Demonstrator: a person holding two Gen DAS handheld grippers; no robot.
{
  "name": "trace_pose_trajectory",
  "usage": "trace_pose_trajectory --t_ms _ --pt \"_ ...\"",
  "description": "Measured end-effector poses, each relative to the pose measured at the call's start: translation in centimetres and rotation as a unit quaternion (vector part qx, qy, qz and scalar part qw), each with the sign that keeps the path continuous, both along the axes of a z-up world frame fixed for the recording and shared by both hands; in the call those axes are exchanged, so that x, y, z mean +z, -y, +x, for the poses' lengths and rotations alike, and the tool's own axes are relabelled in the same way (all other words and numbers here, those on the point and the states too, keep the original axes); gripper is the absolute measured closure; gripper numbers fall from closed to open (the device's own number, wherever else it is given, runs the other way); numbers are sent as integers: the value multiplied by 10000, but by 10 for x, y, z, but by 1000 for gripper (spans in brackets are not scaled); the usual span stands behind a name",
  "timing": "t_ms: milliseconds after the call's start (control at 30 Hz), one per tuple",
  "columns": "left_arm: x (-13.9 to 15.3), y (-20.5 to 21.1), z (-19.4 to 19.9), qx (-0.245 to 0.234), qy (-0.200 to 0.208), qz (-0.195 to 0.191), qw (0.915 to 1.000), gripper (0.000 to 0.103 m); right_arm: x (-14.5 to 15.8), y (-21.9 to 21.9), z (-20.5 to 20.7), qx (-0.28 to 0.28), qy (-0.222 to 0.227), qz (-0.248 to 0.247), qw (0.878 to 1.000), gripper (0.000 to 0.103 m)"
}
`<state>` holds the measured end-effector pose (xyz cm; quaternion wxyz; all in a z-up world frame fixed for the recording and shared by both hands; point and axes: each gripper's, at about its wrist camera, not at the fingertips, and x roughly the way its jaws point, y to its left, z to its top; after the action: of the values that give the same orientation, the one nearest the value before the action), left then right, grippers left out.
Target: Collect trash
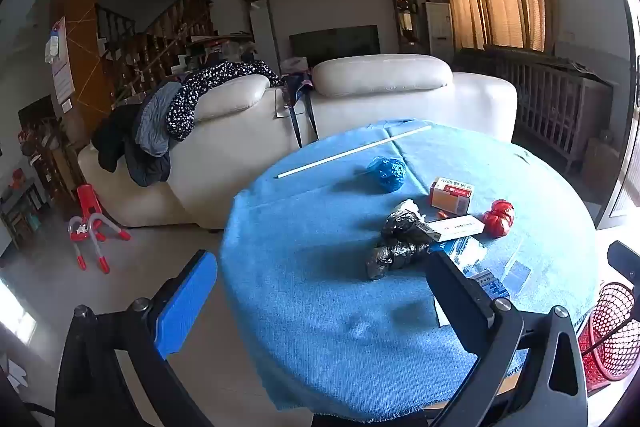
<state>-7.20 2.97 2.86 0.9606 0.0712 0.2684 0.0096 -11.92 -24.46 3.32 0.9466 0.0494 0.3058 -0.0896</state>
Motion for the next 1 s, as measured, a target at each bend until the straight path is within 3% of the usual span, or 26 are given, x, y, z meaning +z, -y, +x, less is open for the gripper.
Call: trace_pose_trajectory --t_ms 1000 --pt "-9 1 5 -38 -135 9 9999 0 0 4 2 -56 -14 64 10000 0"
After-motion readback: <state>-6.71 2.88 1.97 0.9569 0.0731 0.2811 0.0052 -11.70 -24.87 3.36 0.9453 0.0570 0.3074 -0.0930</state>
